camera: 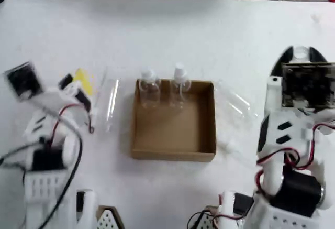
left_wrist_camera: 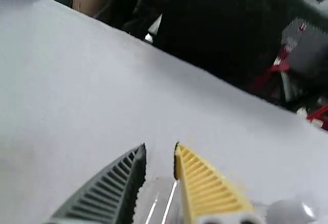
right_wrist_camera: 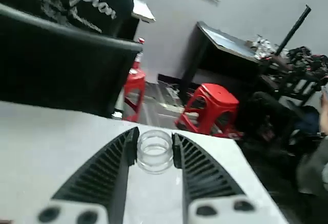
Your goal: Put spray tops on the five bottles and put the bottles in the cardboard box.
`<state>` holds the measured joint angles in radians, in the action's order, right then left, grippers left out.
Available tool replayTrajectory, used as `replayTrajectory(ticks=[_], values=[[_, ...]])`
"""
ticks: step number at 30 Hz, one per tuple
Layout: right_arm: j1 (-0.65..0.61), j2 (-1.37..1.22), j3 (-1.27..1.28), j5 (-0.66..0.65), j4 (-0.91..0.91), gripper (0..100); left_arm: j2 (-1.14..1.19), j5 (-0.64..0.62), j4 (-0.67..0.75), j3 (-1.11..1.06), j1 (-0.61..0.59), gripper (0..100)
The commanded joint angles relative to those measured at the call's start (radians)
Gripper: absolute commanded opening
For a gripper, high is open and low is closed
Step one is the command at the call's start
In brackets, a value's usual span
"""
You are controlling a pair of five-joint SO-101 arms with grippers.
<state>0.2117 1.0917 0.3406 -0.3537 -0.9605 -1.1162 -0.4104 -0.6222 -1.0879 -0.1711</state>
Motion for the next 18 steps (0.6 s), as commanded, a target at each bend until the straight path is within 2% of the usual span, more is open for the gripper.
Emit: replayTrajectory(ticks=[1, 4, 6, 9, 13, 18], values=[[-0.117, -0.004, -0.107, 0.155, -0.042, 1.7, -0.374, -0.107, -0.164, 0.052, -0.028, 10], [-0.277, -0.004, -0.158, 0.207, -0.071, 1.6, -0.618, -0.114, -0.23, 0.0, -0.005, 11], [-0.398, -0.005, -0.19, 0.212, -0.076, 1.6, -0.743, -0.112, -0.23, -0.057, 0.051, 18], [-0.544, -0.008, -0.235, 0.212, -0.07, 1.6, -0.693, -0.11, -0.269, -0.06, 0.162, 29], [-0.631, -0.085, -0.318, 0.213, -0.074, 1.6, -0.688, -0.087, -0.379, 0.008, 0.337, 27], [-0.71, -0.245, -0.434, 0.255, -0.108, 1.6, -0.714, 0.083, -0.471, 0.055, 0.539, 26]])
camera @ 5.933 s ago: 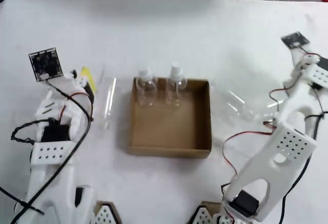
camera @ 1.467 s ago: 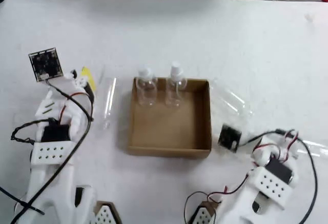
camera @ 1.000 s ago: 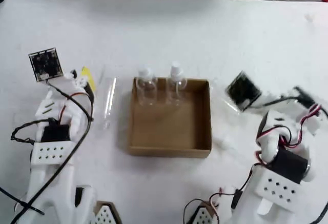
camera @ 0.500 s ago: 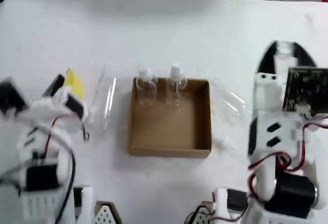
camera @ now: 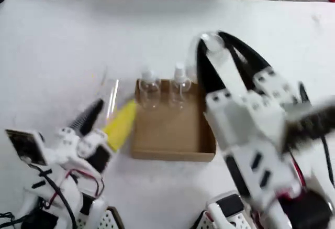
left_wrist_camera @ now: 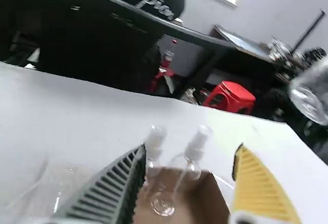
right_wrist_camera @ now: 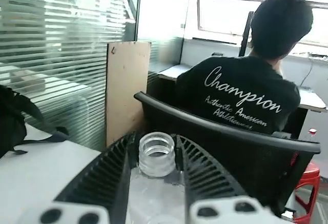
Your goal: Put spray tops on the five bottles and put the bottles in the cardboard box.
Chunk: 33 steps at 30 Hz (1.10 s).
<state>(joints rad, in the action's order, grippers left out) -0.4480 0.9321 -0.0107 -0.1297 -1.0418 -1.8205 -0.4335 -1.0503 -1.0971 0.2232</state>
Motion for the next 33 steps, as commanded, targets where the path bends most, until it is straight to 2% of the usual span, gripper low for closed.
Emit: replayTrajectory(ticks=[1, 5, 10, 13, 16, 25, 29, 33], values=[[-0.074, -0.11, -0.11, 0.032, -0.048, 1.6, -0.01, 0.121, -0.048, 0.063, 0.168, 26], [-0.157, -0.205, -0.18, 0.029, -0.099, 1.6, -0.01, 0.169, -0.048, 0.064, 0.205, 26], [-0.173, -0.283, -0.192, 0.029, -0.125, 1.6, -0.01, 0.23, -0.048, 0.068, 0.2, 26], [-0.182, -0.265, -0.19, 0.031, -0.189, 1.7, -0.01, 0.232, -0.04, 0.064, 0.2, 26], [-0.248, -0.242, -0.187, 0.031, -0.236, 1.7, -0.01, 0.232, -0.04, 0.064, 0.2, 26], [-0.295, -0.24, -0.183, 0.038, -0.226, 1.7, -0.01, 0.226, -0.009, 0.054, 0.2, 26], [-0.351, -0.229, -0.13, 0.031, -0.226, 1.7, -0.01, 0.224, 0.071, -0.012, 0.197, 26], [-0.361, -0.229, -0.121, 0.029, -0.246, 1.7, -0.01, 0.224, 0.15, -0.077, 0.125, 26]])
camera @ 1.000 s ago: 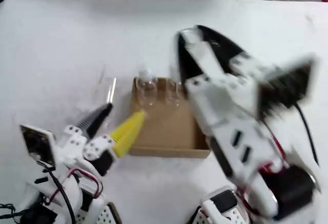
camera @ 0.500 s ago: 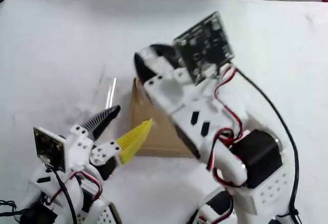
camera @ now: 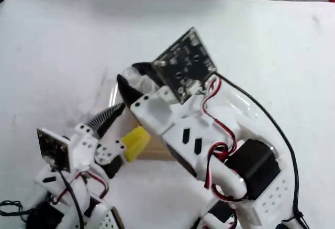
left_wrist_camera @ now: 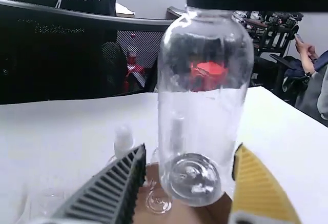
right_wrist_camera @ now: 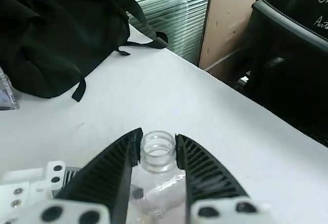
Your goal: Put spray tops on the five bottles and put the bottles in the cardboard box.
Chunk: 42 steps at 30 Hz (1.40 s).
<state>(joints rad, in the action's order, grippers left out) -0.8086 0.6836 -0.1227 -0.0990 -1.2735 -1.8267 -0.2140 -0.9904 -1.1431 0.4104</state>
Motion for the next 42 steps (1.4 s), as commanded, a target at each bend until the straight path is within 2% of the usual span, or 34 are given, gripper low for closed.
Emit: replayTrajectory(ticks=[1, 5, 18, 22, 24, 27, 30, 34, 38, 42], values=[[0.018, 0.019, -0.009, -0.002, -0.025, 1.7, -0.004, 0.005, 0.097, -0.032, -0.085, 26], [0.058, 0.019, -0.009, -0.003, -0.073, 1.7, -0.004, 0.003, 0.104, -0.034, -0.136, 26], [0.062, 0.021, -0.009, -0.003, -0.12, 1.7, -0.004, 0.003, 0.1, -0.037, -0.136, 26], [0.073, 0.022, -0.054, -0.084, -0.122, 1.7, -0.004, 0.011, 0.078, -0.035, -0.136, 26], [0.148, 0.01, -0.12, -0.083, -0.122, 1.6, -0.004, 0.014, 0.046, -0.028, -0.136, 26], [0.298, -0.024, -0.232, -0.074, -0.174, 1.6, -0.004, 0.089, 0.014, -0.003, -0.15, 26], [0.453, -0.107, -0.347, -0.117, -0.271, 1.6, -0.004, 0.14, -0.011, 0.028, -0.262, 26], [0.638, -0.252, -0.465, -0.15, -0.404, 1.6, -0.004, 0.074, -0.003, 0.044, -0.429, 26], [0.739, -0.363, -0.427, -0.15, -0.446, 1.7, -0.004, -0.08, 0.031, 0.025, -0.573, 26], [0.742, -0.371, -0.301, -0.146, -0.378, 1.7, -0.004, -0.176, 0.124, -0.057, -0.677, 26]])
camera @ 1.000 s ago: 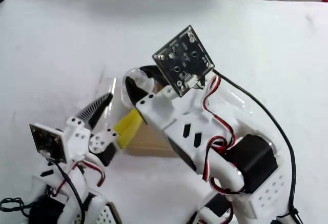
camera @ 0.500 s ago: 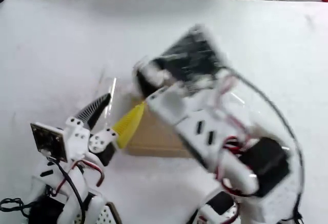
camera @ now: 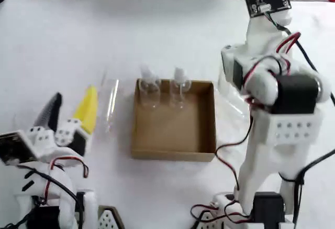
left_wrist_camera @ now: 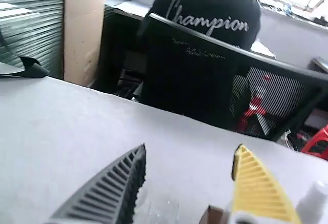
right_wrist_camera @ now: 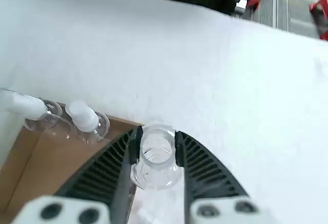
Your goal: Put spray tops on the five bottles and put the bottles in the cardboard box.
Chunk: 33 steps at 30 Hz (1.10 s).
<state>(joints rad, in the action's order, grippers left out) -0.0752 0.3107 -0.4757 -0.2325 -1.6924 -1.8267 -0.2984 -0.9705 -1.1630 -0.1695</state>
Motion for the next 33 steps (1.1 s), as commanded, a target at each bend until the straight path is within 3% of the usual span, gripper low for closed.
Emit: replayTrajectory(ticks=[1, 6, 15, 33], values=[[0.002, 0.01, 0.094, -0.008, 0.074, 1.7, -0.004, -0.101, 0.147, -0.068, -0.114, 26], [-0.027, 0.087, 0.368, -0.006, 0.272, 1.7, -0.004, -0.129, 0.338, -0.206, -0.151, 26], [-0.102, 0.329, 0.798, -0.006, 0.601, 1.7, -0.004, -0.127, 0.35, -0.219, -0.147, 26], [-0.14, 0.294, 0.898, 0.112, 0.734, 1.7, -0.004, -0.123, 0.348, -0.219, -0.145, 26]])
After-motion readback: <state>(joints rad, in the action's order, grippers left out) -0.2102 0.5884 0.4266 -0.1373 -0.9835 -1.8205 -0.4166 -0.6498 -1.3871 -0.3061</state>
